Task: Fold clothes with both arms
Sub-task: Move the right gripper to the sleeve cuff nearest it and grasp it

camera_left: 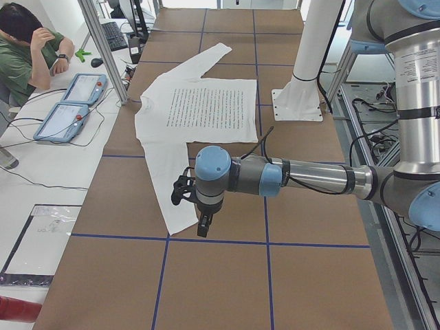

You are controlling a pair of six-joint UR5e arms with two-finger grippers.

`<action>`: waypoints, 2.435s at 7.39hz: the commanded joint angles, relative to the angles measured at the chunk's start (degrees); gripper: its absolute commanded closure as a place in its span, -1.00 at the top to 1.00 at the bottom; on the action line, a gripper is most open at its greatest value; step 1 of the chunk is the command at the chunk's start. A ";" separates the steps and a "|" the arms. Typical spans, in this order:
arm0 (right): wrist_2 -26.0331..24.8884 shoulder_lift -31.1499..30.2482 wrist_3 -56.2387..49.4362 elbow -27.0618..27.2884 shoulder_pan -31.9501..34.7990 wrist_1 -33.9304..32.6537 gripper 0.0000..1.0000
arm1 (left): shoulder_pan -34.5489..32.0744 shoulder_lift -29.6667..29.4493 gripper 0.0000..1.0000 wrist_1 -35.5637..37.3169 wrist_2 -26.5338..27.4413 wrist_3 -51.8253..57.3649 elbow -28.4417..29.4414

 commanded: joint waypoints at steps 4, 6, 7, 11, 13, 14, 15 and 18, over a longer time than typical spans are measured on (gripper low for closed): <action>0.97 0.73 0.00 0.49 -0.09 0.52 1.00 | 0.11 -0.31 1.00 -1.35 0.26 -0.04 -6.41; 0.63 4.14 0.26 3.74 -0.09 0.96 1.00 | 0.11 -0.92 1.00 -10.27 0.26 -0.57 -6.70; 0.71 6.51 0.35 3.14 -0.09 1.57 1.00 | 0.11 -2.15 1.00 -17.29 1.21 -0.66 -6.00; 4.48 5.31 10.89 -1.16 -2.62 16.74 1.00 | 0.02 -4.80 1.00 -23.34 2.28 -0.48 -1.69; 3.88 4.26 29.08 -5.63 -10.50 33.82 1.00 | -0.06 -4.53 1.00 -23.34 2.19 -0.39 -1.60; 2.66 3.99 39.01 -10.88 -14.11 46.71 1.00 | -0.07 -4.36 1.00 -23.34 2.19 -0.39 -1.69; -3.27 3.81 48.51 -15.80 -19.63 58.33 0.99 | -0.07 -4.27 1.00 -23.34 2.19 -0.22 -1.69; -17.64 4.34 60.28 -18.40 -33.46 65.21 0.91 | -0.07 -4.27 1.00 -23.34 2.19 -0.13 -1.60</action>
